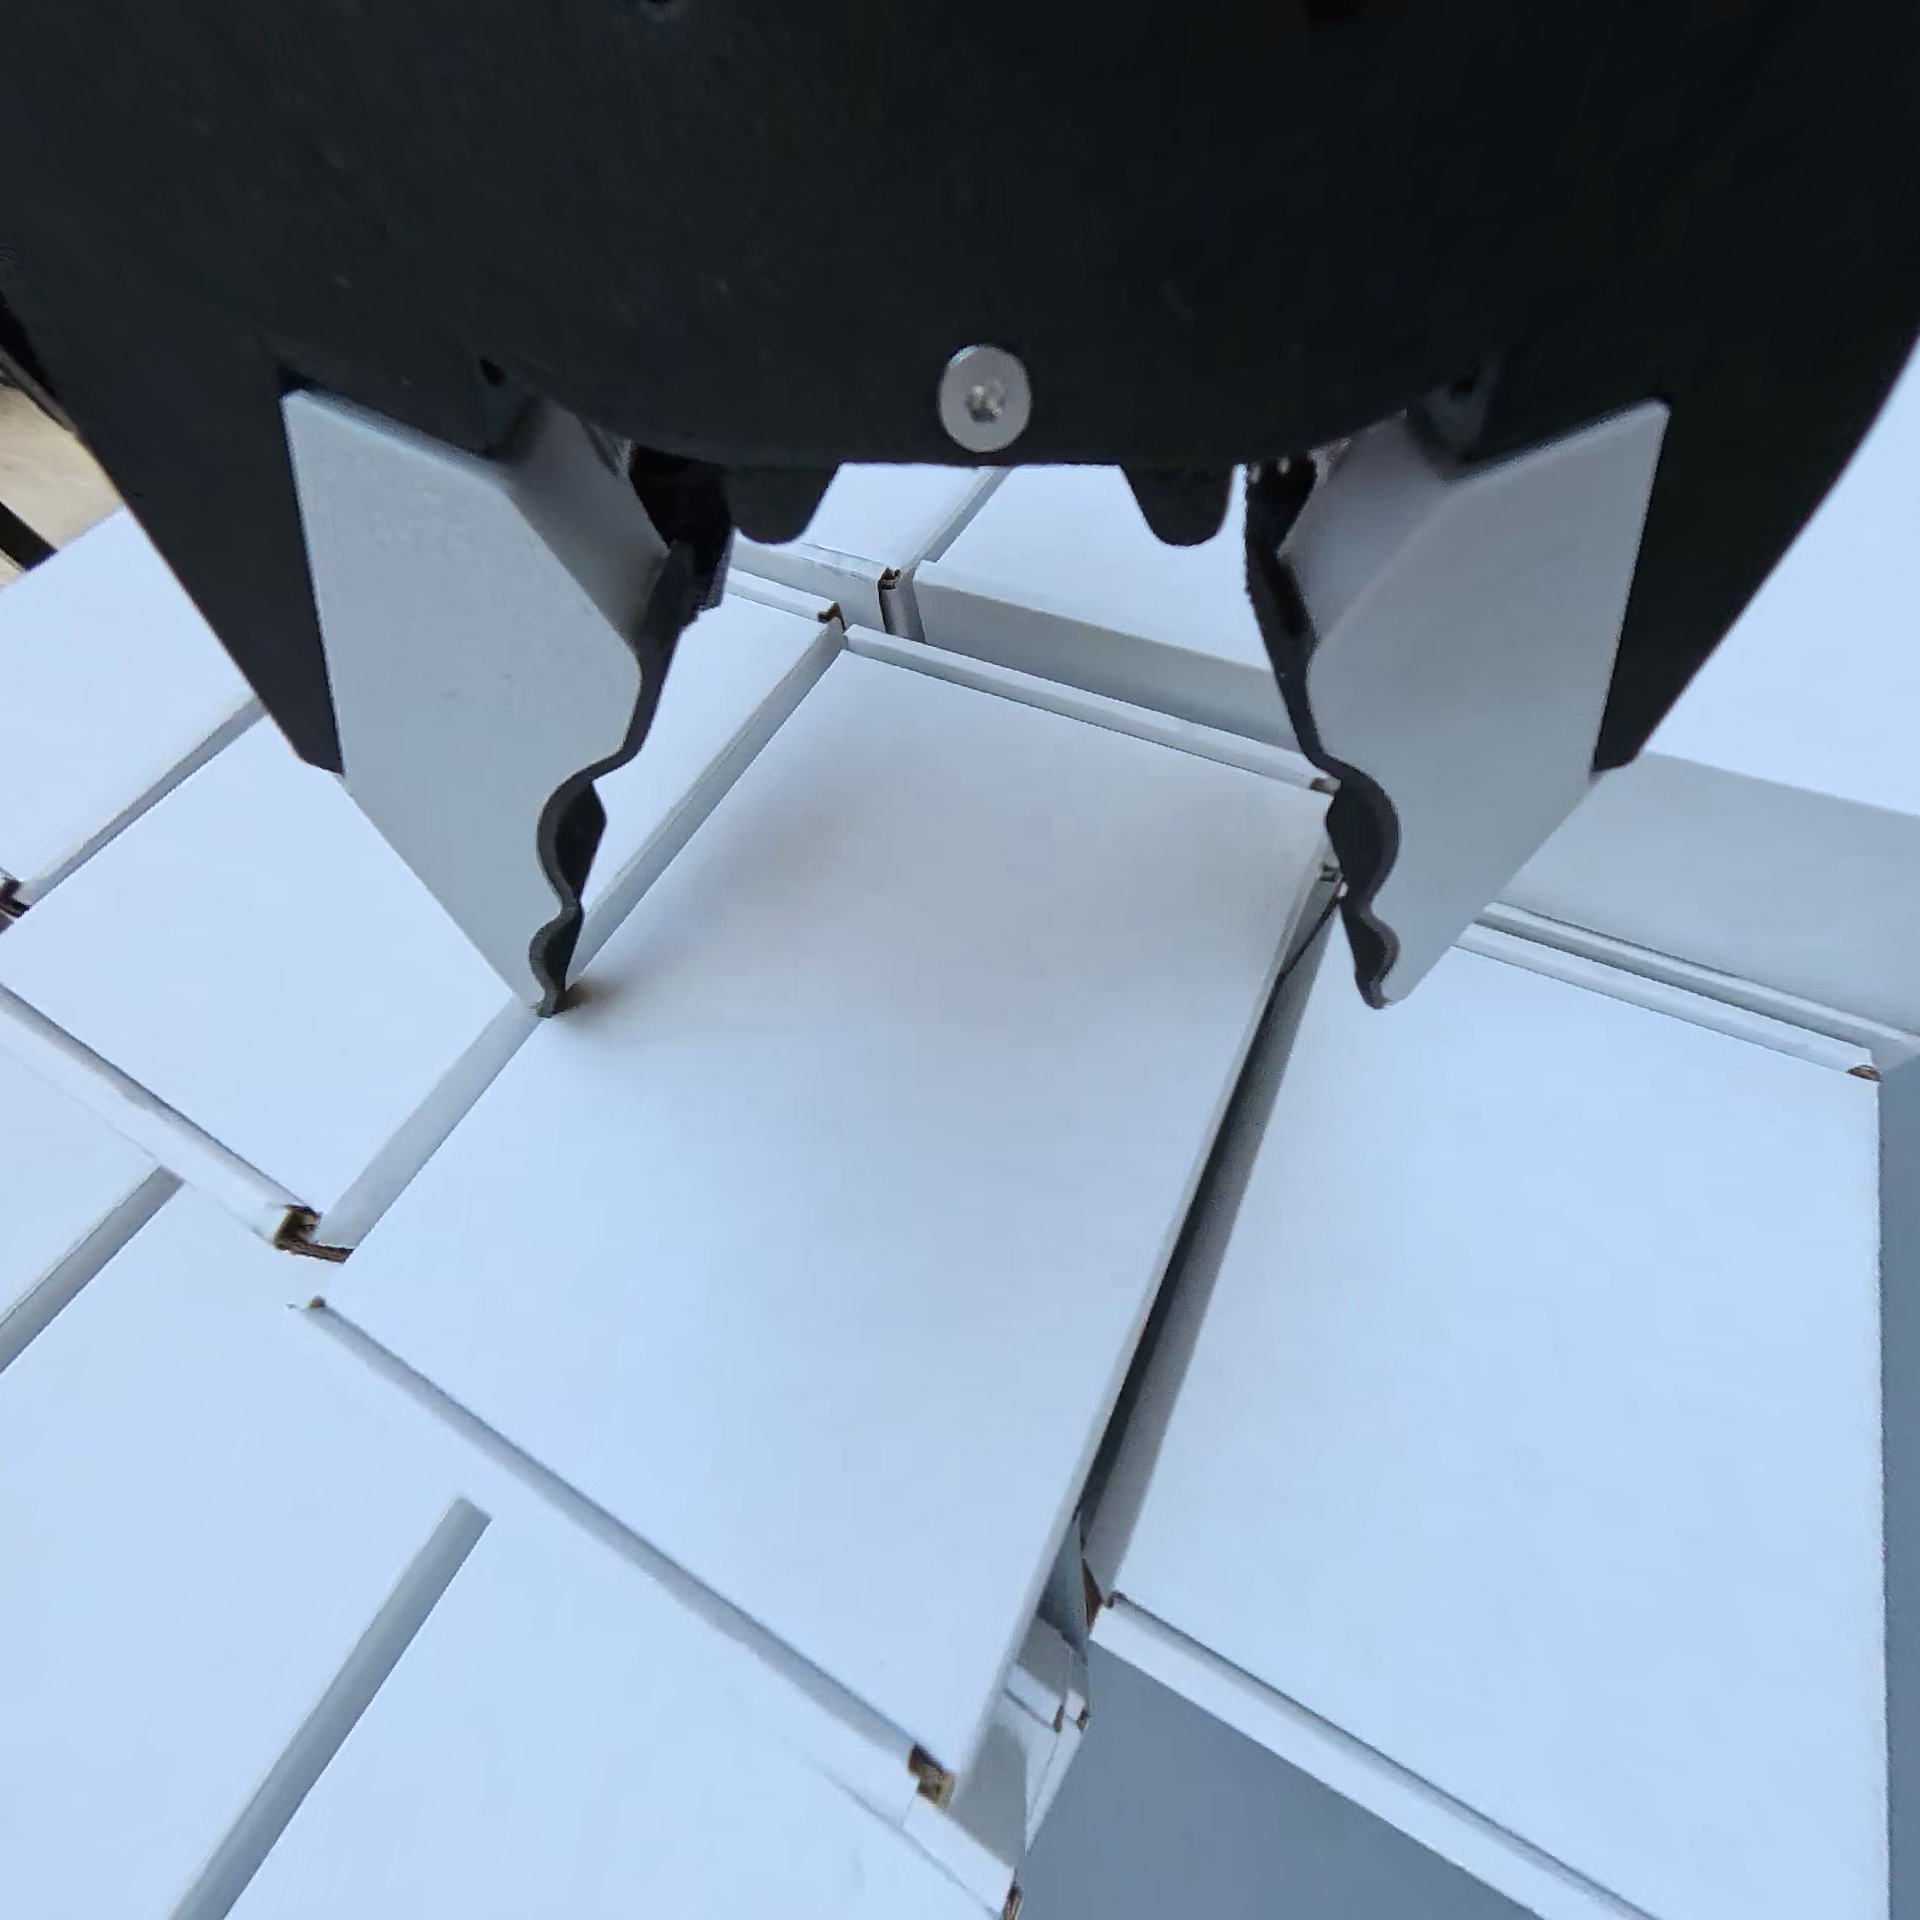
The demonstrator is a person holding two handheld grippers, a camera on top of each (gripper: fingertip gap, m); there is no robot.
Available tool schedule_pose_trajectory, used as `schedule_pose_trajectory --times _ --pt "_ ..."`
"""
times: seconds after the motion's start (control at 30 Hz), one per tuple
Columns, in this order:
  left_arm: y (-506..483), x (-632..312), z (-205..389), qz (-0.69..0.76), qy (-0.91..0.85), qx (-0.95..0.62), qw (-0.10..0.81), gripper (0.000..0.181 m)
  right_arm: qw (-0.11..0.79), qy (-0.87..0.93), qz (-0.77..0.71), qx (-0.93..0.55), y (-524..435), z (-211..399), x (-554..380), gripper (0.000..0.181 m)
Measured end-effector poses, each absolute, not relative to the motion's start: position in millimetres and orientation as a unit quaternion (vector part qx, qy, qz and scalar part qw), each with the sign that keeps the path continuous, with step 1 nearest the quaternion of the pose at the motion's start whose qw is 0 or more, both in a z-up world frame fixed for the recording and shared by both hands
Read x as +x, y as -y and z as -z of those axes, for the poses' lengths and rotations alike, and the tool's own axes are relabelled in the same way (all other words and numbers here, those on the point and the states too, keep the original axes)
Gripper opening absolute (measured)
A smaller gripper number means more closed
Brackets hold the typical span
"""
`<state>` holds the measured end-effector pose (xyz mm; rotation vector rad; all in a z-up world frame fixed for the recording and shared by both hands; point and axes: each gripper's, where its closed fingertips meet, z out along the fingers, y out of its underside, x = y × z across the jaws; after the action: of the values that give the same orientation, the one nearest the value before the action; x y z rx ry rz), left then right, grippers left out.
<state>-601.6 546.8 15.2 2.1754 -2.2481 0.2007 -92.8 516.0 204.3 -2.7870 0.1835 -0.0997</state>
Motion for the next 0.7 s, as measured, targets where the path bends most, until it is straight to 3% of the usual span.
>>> schedule_pose_trajectory --times 0.13,0.2,0.3,0.37,0.53,0.7 --pt "-551 -598 -19 -0.071 0.701 0.710 -0.013 0.143 0.178 -0.064 0.037 -0.981 -516 -204 -93 0.040" --pt "-551 -593 -24 -0.084 0.702 0.707 -0.028 0.129 0.181 -0.065 0.037 -0.981 -516 -204 -93 0.040" --pt "-548 -589 -27 -0.077 0.727 0.681 -0.041 0.125 0.187 -0.066 0.037 -0.979 -517 -204 -93 0.040" --pt "-545 -593 -19 -0.046 0.768 0.638 -0.035 0.139 0.191 -0.067 0.036 -0.979 -517 -204 -93 0.040" --pt "-531 -594 -4 -0.017 0.799 0.601 0.019 0.131 0.197 -0.071 0.036 -0.977 -517 -205 -93 0.040" --pt "-533 -590 -13 -0.058 0.748 0.659 0.055 0.130 0.198 -0.073 0.033 -0.977 -516 -204 -93 0.040"
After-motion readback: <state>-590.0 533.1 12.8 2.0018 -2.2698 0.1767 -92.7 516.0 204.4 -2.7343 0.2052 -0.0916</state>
